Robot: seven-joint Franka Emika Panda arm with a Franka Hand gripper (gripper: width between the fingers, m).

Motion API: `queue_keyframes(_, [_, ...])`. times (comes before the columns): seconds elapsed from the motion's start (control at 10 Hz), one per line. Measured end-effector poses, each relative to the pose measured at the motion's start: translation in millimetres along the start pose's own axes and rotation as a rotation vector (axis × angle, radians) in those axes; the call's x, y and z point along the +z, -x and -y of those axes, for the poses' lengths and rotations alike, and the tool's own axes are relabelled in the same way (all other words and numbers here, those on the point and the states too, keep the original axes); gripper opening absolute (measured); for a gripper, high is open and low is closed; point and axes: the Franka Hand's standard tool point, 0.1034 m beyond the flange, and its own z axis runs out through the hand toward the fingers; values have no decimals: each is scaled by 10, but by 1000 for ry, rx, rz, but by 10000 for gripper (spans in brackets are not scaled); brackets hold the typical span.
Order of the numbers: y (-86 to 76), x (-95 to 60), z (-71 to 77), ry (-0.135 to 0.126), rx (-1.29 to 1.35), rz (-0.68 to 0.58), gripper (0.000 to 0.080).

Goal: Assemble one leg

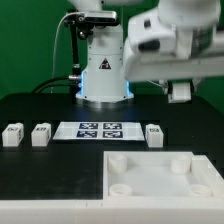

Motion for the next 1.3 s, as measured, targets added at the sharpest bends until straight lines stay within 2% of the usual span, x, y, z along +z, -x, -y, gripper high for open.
queue_keyframes(0.2, [-2,95,10,3,-9,-175,291])
queue_keyframes(0.4, [-63,56,2,-3,-21,-400,291])
queue_keyframes(0.5, [-134,2,-84,4,-63,-449,291])
queue_keyframes(0.6, [-278,-276,-183,-1,-68,-541,291])
queue_keyframes(0.7, [-341,-550,-215,-8,-58,-649,291])
queue_keyframes(0.8, [-323,-687,-158,-18,-46,-756,291])
queue_keyframes(0.9, [-329,-779,-86,-11,-60,-844,291])
queue_keyframes(1.1, [-310,-713,-57,-49,-69,-1042,291])
queue_keyframes(1.3, [-313,-656,-68,-39,-81,-1043,291])
